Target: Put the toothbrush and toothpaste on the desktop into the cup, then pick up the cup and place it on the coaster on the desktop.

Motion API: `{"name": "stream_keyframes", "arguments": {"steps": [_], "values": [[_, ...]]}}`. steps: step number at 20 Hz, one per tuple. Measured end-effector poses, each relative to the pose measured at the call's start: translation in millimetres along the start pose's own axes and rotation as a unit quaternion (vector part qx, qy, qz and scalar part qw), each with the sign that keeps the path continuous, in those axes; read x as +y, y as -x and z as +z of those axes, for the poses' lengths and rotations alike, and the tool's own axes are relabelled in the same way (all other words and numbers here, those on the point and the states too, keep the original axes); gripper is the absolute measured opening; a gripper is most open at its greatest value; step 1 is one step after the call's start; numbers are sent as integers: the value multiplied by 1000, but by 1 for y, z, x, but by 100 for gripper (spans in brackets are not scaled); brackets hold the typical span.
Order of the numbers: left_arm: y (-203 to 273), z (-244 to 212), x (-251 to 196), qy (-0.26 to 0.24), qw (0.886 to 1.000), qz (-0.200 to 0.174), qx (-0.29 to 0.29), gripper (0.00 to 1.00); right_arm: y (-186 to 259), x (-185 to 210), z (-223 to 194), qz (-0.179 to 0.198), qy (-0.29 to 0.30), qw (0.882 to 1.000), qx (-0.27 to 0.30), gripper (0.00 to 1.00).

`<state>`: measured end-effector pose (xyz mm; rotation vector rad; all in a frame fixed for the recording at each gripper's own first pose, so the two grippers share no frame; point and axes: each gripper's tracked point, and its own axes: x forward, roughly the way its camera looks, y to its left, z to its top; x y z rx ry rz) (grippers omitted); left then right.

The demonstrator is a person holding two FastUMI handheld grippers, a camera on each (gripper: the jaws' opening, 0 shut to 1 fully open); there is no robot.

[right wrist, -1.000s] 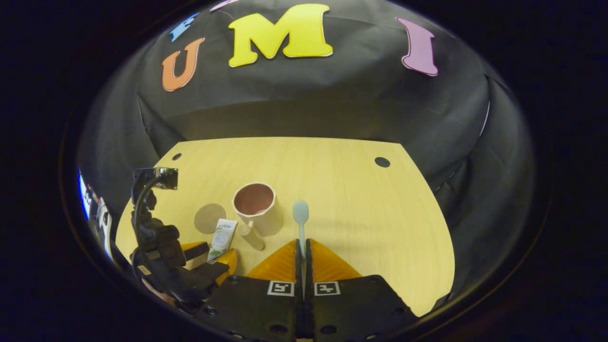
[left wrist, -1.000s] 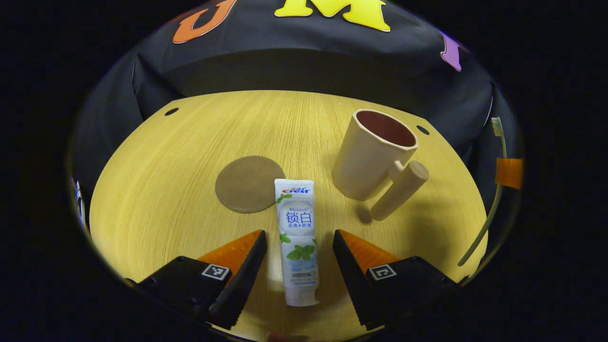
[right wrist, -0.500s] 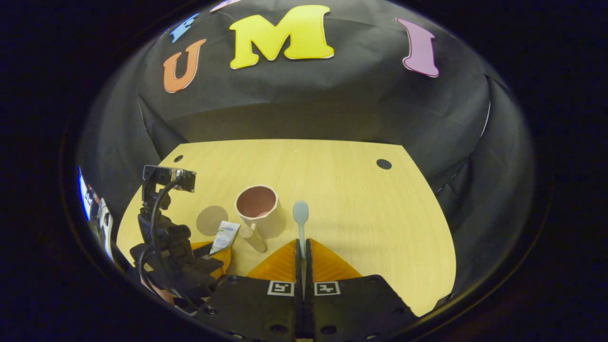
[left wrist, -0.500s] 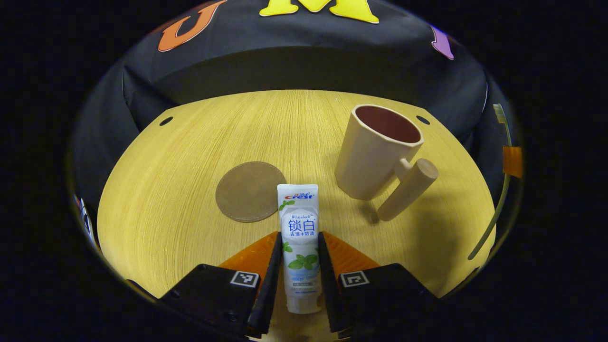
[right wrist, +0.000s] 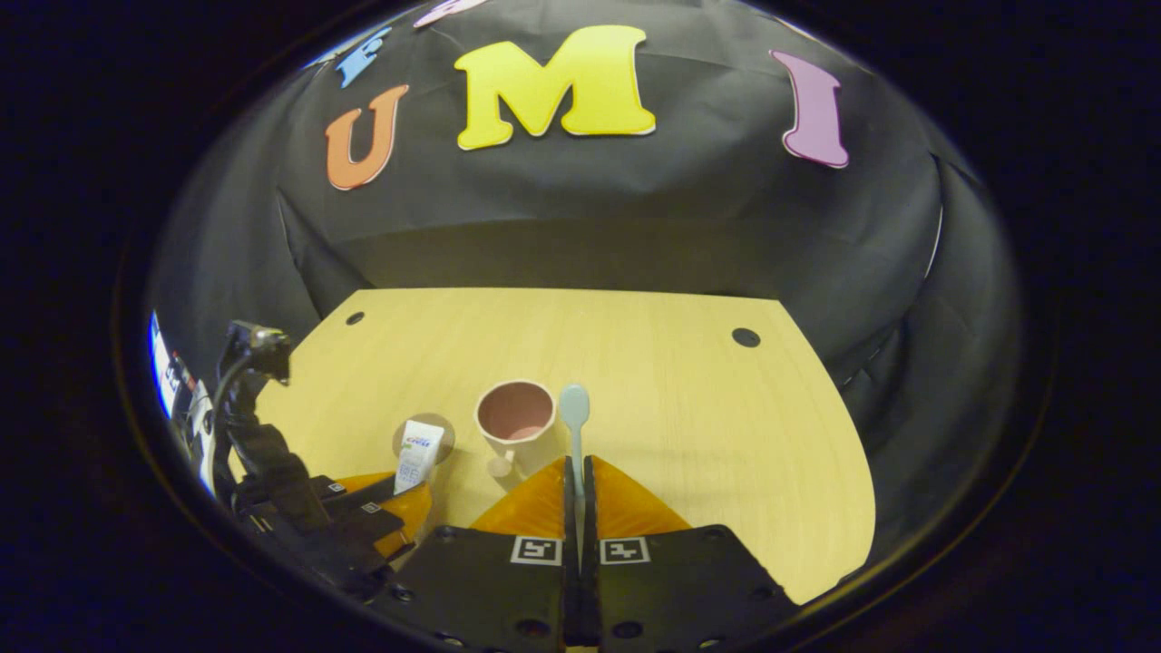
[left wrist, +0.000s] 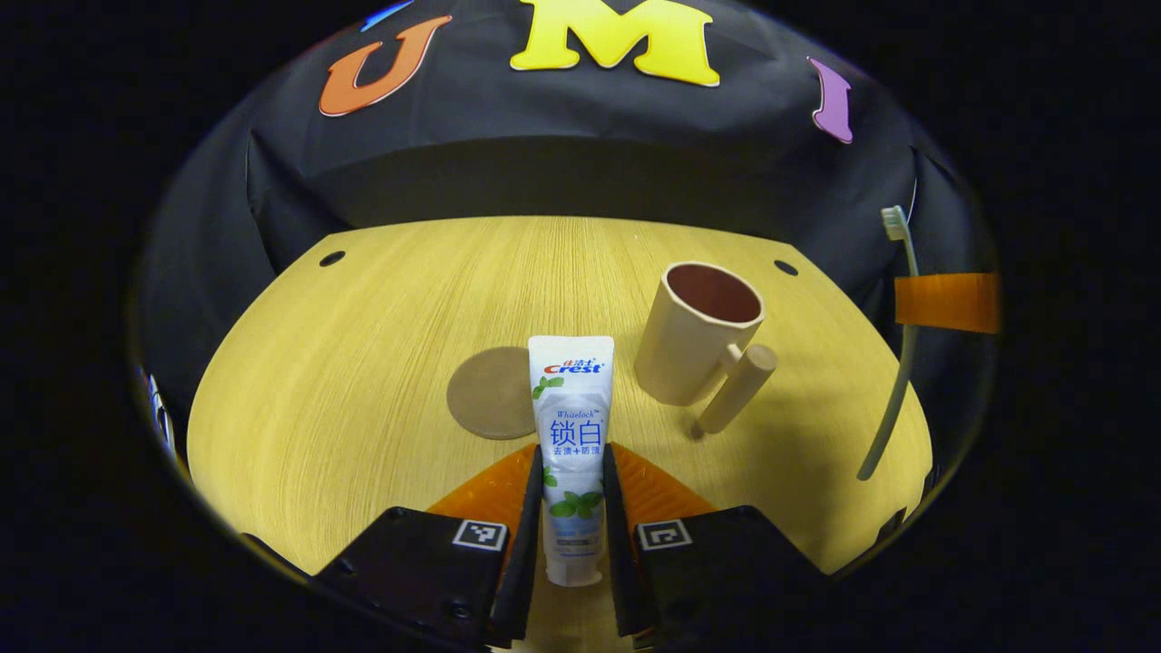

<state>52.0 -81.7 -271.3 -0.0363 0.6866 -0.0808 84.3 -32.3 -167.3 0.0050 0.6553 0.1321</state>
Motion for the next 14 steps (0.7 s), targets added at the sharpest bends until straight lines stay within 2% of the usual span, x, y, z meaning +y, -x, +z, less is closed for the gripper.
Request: {"name": "stream_keyframes", "arguments": {"steps": [5, 9, 14], "values": [[23, 36, 6, -4, 997, -7, -80, 37, 6, 21, 30, 20, 22, 999, -43, 0], [41, 52, 14, 17, 995, -7, -101, 37, -5, 39, 69, 38, 23, 995, -89, 1], [74, 82, 40, 25, 991, 12, -129, 37, -34, 56, 115, 56, -2, 988, -143, 0]]}}
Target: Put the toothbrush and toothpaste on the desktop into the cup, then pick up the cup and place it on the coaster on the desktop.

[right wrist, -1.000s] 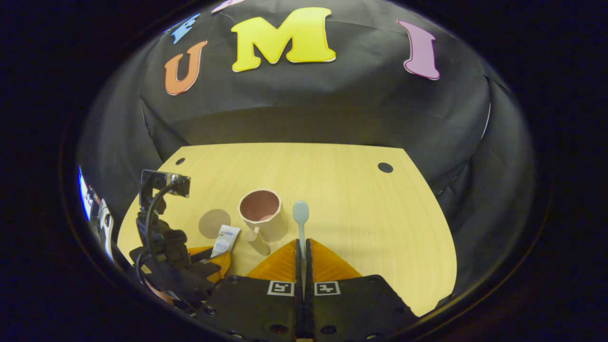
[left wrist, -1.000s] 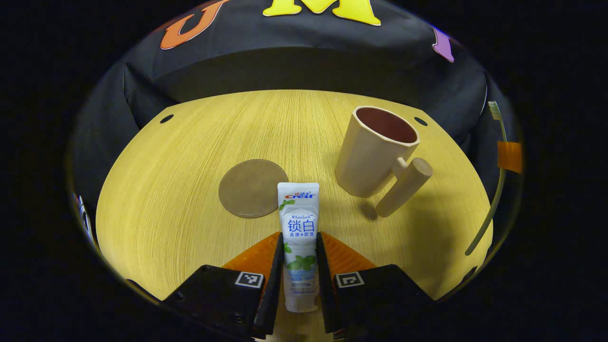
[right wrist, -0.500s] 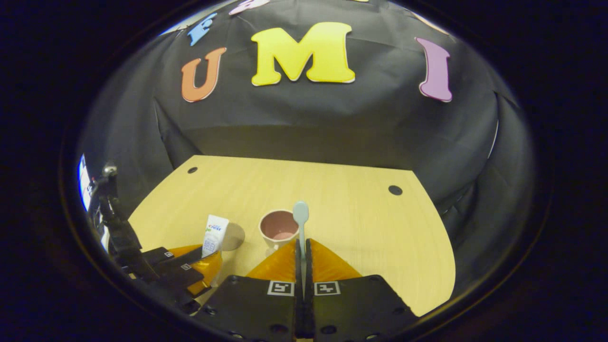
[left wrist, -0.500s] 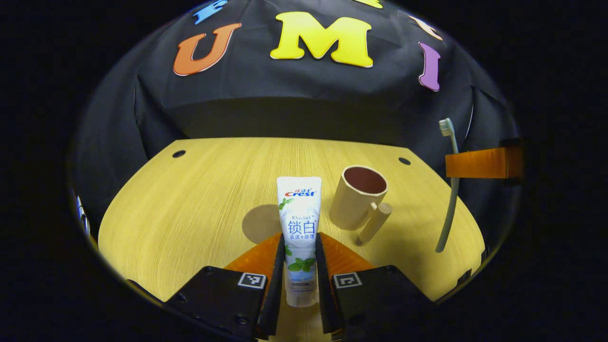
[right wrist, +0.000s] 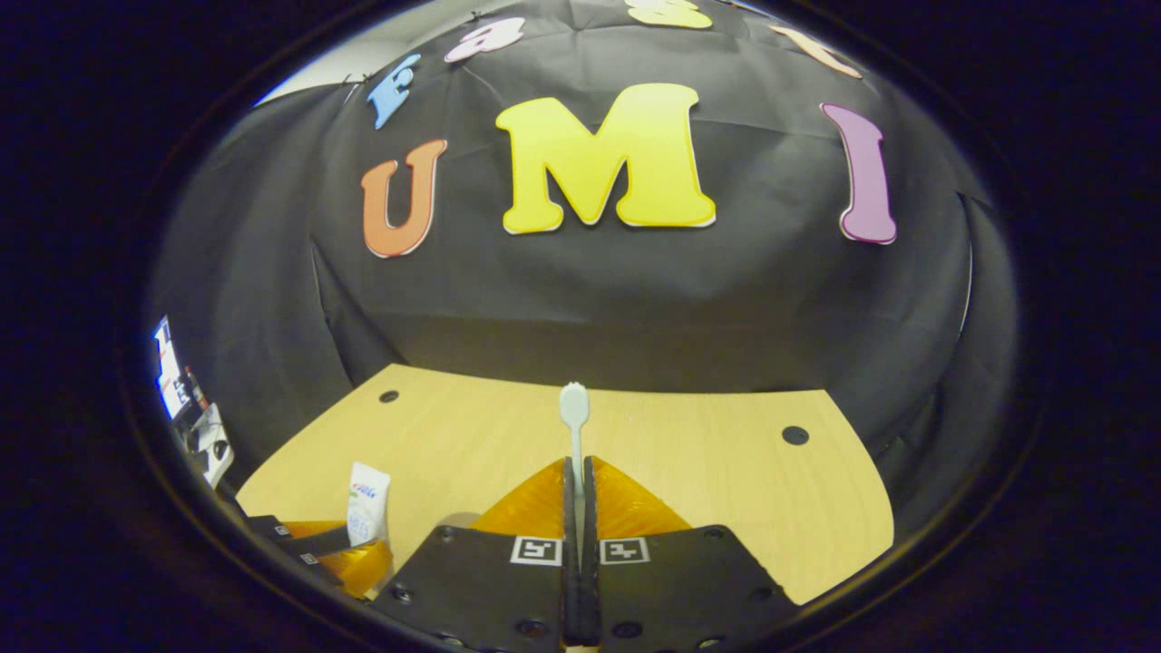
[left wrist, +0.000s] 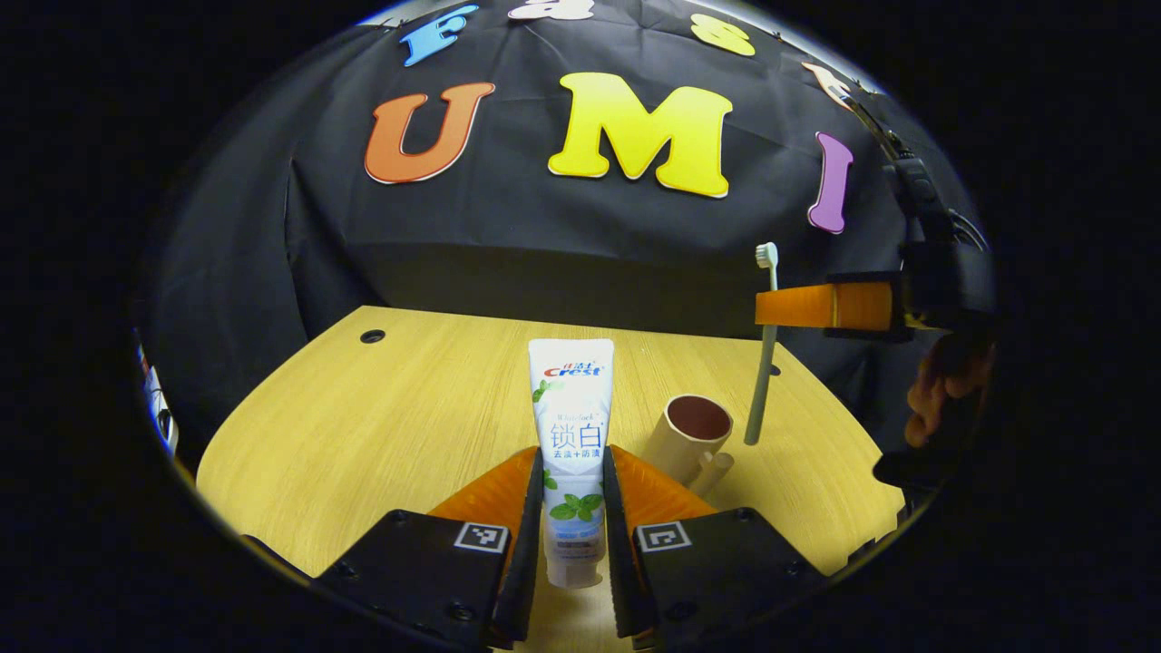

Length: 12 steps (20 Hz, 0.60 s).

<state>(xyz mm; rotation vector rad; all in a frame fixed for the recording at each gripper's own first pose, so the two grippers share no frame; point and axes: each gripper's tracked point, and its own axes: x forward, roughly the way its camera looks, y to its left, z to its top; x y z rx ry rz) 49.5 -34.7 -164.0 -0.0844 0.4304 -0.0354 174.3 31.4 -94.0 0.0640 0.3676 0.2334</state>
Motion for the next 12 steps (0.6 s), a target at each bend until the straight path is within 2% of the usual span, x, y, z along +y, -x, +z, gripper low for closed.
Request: {"name": "stream_keyframes", "arguments": {"steps": [5, 12], "values": [[10, 21, 20, 13, 1000, 21, -11, 37, -34, 5, 19, 8, -15, 999, -48, 0], [3, 35, 30, 7, 999, 30, -19, 37, -69, 5, -31, -2, -29, 999, -26, 1]]}}
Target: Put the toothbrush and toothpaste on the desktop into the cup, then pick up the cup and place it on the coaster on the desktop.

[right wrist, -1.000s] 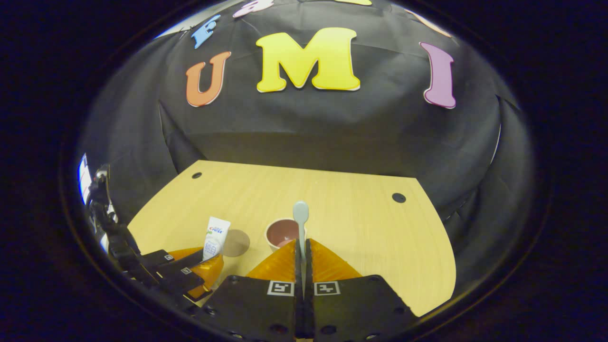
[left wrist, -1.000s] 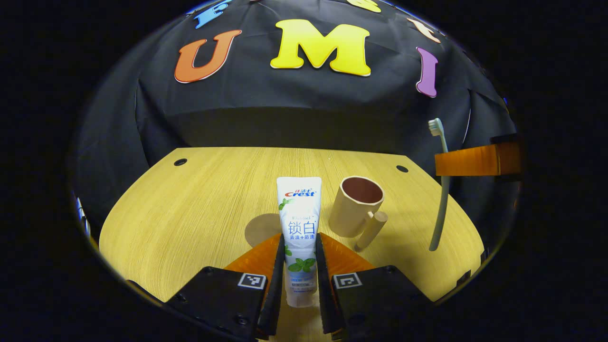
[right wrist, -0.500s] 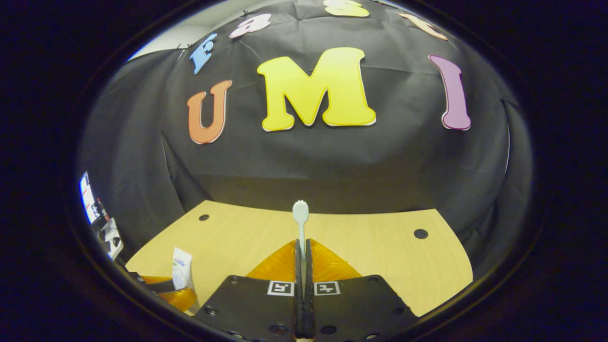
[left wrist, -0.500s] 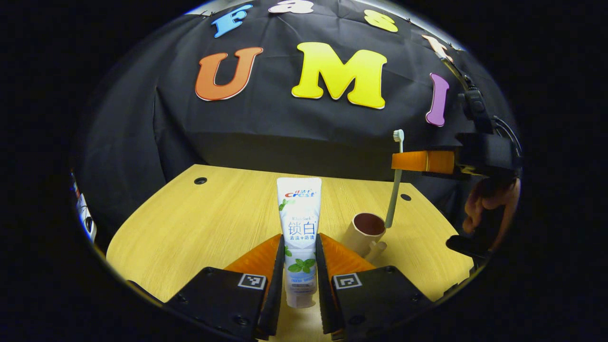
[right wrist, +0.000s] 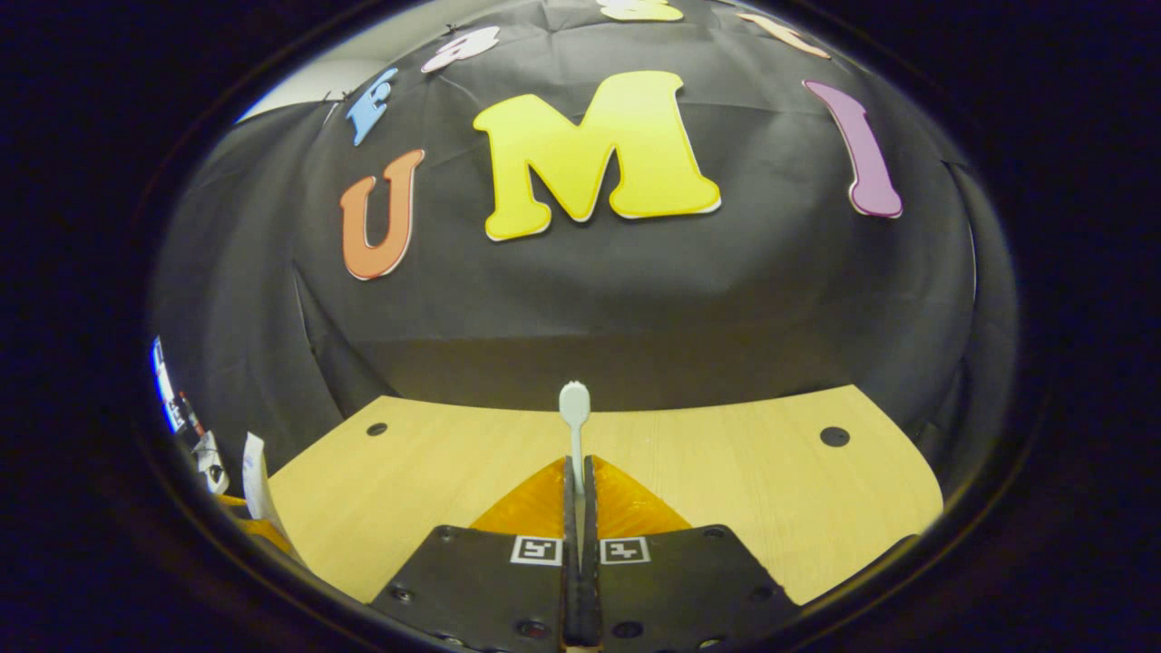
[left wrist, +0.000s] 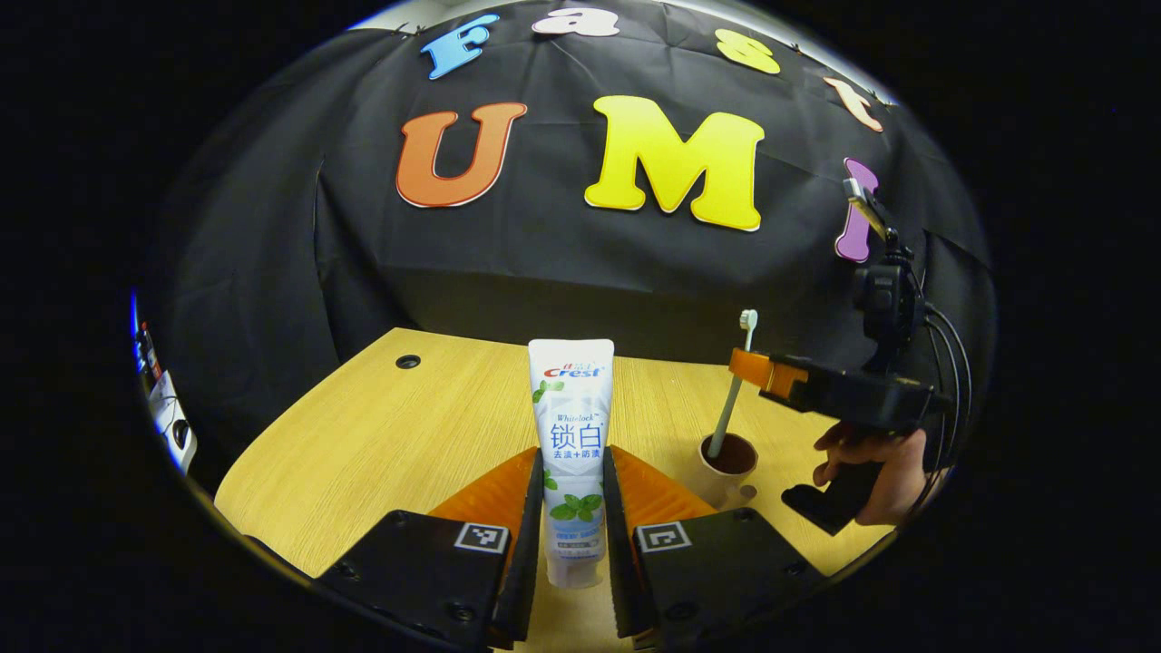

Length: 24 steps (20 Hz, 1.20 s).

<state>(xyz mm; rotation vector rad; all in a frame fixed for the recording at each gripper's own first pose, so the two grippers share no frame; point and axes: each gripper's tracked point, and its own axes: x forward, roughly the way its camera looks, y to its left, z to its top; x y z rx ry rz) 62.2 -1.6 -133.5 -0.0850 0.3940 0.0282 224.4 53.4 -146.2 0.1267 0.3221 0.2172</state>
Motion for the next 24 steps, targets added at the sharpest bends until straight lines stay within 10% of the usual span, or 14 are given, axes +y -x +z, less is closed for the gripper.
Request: {"name": "stream_keyframes", "arguments": {"steps": [11, 16, 24], "values": [[6, 16, -2, -13, 1000, 5, -10, 37, -7, -10, -42, -11, -4, 999, 34, 8], [6, 36, -17, -10, 999, -7, -38, 37, 23, -14, -29, -7, 8, 999, 38, 67], [-37, 46, -92, -7, 993, -70, -96, 37, 92, -87, -9, -43, 34, 998, 34, 94]]}}
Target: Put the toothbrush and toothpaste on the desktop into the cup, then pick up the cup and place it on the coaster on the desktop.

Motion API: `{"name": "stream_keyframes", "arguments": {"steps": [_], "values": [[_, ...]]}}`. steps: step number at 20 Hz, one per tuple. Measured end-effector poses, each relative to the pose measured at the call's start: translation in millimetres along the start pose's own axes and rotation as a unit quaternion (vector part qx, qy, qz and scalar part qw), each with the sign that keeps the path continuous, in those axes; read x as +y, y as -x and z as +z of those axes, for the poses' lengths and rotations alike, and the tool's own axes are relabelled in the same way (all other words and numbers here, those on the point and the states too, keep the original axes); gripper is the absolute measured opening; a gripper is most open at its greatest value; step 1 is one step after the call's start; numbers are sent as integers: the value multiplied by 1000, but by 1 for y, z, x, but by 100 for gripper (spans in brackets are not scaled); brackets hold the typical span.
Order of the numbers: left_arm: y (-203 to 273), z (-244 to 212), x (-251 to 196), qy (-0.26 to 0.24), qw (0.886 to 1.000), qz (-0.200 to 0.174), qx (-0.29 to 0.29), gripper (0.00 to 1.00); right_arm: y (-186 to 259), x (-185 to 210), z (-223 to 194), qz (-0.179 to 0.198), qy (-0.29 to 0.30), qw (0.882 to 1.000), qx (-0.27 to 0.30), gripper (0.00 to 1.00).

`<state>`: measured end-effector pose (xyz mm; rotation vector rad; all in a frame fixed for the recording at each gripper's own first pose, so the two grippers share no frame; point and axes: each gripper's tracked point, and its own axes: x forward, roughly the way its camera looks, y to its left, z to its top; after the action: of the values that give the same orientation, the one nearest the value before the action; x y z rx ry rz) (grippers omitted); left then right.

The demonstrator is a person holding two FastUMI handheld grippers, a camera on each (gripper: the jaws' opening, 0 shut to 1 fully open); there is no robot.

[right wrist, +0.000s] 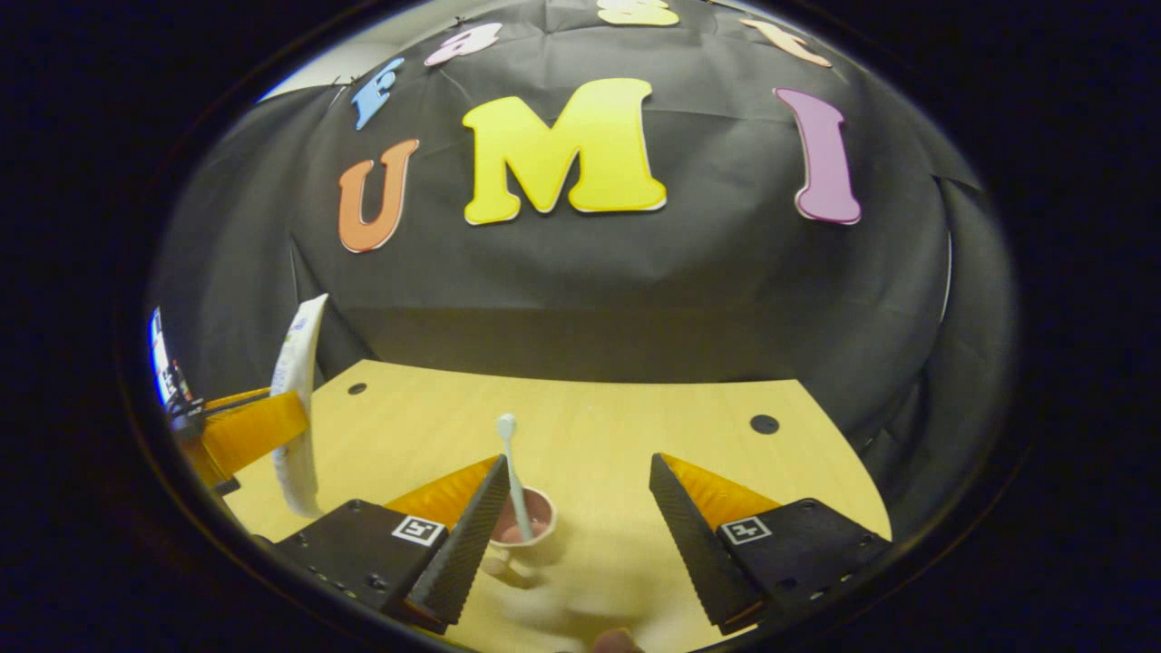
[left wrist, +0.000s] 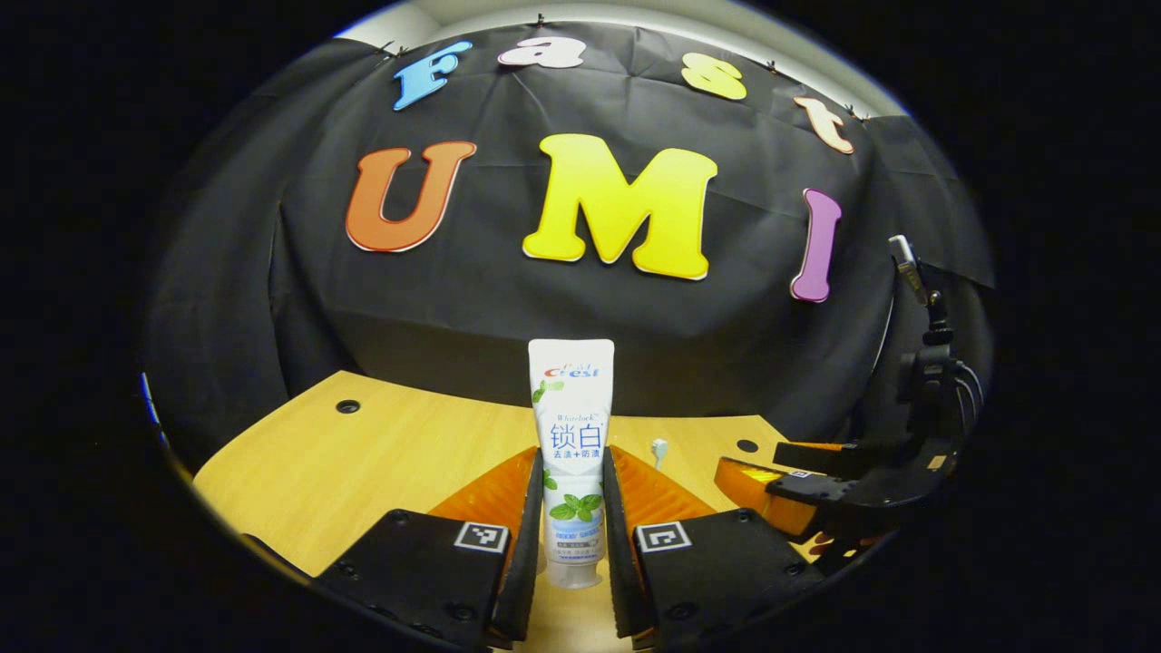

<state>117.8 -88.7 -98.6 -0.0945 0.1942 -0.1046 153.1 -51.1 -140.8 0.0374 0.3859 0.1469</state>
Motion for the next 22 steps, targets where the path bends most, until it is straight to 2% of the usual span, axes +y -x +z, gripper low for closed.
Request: {"name": "stream_keyframes", "arguments": {"steps": [2, 3, 4, 11, 17, 22], "values": [[-19, -6, -16, -5, 1000, -14, -20, 37, 6, -22, -8, -16, -1, 1000, 4, 94], [-30, -9, -24, -6, 999, -22, -30, 44, 8, -32, -14, -23, 1, 1000, 9, 94], [-38, -13, -34, -6, 999, -31, -40, 37, 9, -40, -22, -30, 6, 999, 18, 94], [-80, -35, -70, -35, 992, -66, -97, 37, 24, -103, -63, -80, 19, 995, 54, 94], [-90, -70, -77, -50, 993, -68, -87, 37, 24, -109, -82, -83, 18, 994, 73, 95], [-94, -98, -65, -51, 996, -51, -61, 39, 22, -98, -87, -76, 12, 994, 75, 95]]}}
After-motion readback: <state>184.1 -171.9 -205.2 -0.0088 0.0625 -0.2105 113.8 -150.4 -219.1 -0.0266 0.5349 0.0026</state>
